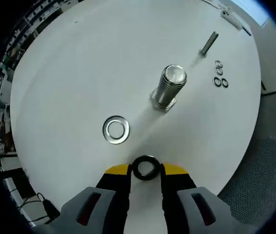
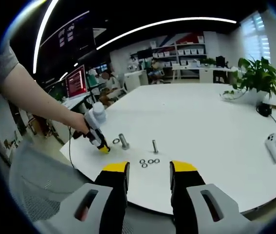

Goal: Place the washer onto the threaded stud by aligning its center hole with the stud, sliding it down to the base, and recovering from edge contact or off-axis alignment until the washer reaches the visible bottom stop.

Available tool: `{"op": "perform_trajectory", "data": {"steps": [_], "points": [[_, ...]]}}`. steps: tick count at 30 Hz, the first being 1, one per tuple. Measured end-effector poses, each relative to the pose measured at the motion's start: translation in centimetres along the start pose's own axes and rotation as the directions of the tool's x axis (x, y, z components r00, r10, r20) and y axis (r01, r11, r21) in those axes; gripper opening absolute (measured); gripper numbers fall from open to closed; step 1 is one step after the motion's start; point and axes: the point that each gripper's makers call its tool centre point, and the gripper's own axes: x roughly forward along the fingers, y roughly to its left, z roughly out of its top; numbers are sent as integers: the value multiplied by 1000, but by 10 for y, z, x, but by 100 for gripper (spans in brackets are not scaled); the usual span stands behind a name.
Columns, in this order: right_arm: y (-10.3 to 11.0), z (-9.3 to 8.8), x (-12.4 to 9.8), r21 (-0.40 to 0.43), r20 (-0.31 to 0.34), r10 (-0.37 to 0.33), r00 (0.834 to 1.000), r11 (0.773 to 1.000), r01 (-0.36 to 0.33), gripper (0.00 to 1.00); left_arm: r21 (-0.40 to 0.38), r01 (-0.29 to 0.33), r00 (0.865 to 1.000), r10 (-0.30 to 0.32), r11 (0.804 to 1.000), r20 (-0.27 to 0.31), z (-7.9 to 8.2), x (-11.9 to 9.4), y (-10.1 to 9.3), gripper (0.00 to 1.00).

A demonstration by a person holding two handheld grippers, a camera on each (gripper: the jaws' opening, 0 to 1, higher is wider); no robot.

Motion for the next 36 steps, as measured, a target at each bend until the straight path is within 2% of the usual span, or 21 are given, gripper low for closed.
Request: {"op": "perform_trajectory", "data": {"steps": [5,8,17,24,28,36], "points": [[0,0,0,-1,0,-1,1000,1000,1,35,1,-9,1000,8,1000,13,0,0,0,22],[0,0,0,-1,-2,0,1000,1000,0,35,-29,-13,1000,13,1000,14,0,-1,-1,20],[0,-1,0,-1,-6,-3,1000,1000,3,35,-56,-10,1000,11,998,24,-2,-2,-1,19],[-1,0,0,0,-3,-5,1000,1000,5,35,37,7,1000,-8,999,27,-4,-2,-4,20],[-1,1,0,3,0,-6,1000,1000,6,35,40,22,1000,-22,999,-13,-8,-2,-2,21],[-1,1,0,3,4,-6,1000,1000,6,35,74,34,999,-33,997,-11,-9,-3,-5,25]]}}
